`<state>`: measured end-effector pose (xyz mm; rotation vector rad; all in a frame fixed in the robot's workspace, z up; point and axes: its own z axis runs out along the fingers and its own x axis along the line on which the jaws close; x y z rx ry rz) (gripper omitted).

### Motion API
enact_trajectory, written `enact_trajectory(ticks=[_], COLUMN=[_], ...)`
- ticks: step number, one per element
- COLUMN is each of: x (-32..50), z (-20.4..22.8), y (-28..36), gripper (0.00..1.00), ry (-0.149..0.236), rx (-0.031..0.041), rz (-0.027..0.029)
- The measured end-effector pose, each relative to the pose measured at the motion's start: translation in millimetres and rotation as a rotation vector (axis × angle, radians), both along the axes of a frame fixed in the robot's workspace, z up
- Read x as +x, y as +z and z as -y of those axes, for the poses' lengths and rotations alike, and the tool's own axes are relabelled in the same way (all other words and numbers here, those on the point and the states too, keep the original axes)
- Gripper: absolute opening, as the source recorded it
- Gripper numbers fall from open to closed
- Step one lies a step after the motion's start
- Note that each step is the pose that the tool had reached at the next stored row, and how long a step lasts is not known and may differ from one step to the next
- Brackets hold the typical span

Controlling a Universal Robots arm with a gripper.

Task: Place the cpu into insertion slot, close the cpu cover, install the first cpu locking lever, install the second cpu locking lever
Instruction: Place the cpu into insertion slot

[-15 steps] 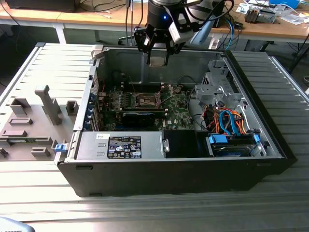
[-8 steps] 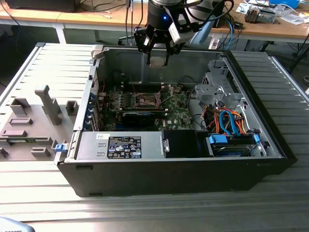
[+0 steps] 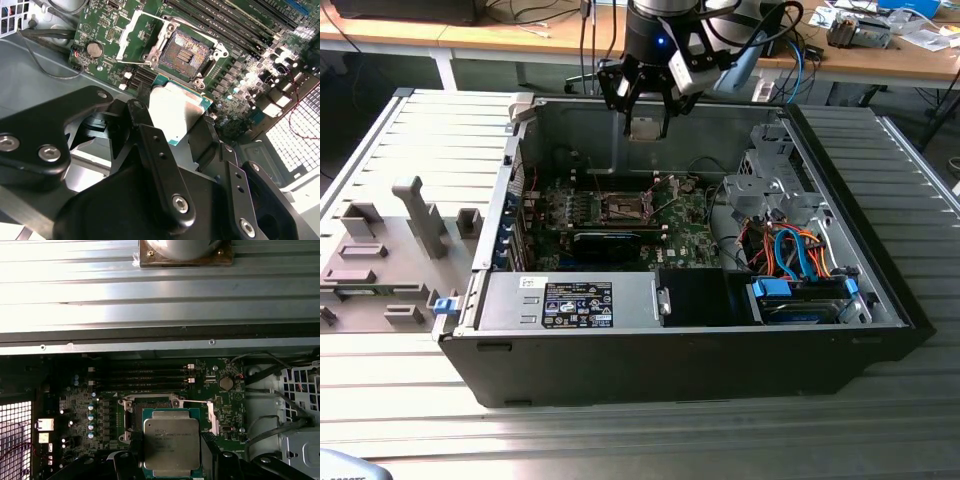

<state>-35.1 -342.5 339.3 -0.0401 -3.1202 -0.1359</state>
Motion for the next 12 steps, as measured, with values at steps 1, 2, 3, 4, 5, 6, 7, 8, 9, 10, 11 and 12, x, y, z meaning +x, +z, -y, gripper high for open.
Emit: enact_trajectory(ticks=[1,2,3,4,5,6,7,8,9,10,11,12], x=[0.0,0.0,0.0,0.0,0.0,0.0,-0.1,-0.1,-0.2,-0.2,-0.2,-0.3], z=[0.0,0.0,0.1,0.2,0.5,1.0,1.8,2.2,2.5,2.8,2.9,3.0], y=[-0.2,-0.3,-0.5,-0.7,-1.0,-1.3,-1.5,-1.7,-2.0,-2.4,-2.7,-3.1], gripper=[0.55,0.55,0.55,0.55,0.55,0.55,0.55,0.55,0.55,0.55,0.55,0.55], ry=[0.000,0.000,0.000,0.000,0.000,0.000,0.000,0.000,0.000,0.000,0.000,0.000], rx=[0.0000,0.0000,-0.0001,0.0001,0.0001,0.0001,0.0001,0.0001,0.0001,-0.0002,-0.0004,-0.0003], rz=[0.0000,0.0000,0.0000,0.0000,0.0001,0.0001,0.0000,0.0001,0.0000,0.0000,-0.0001,0.0000])
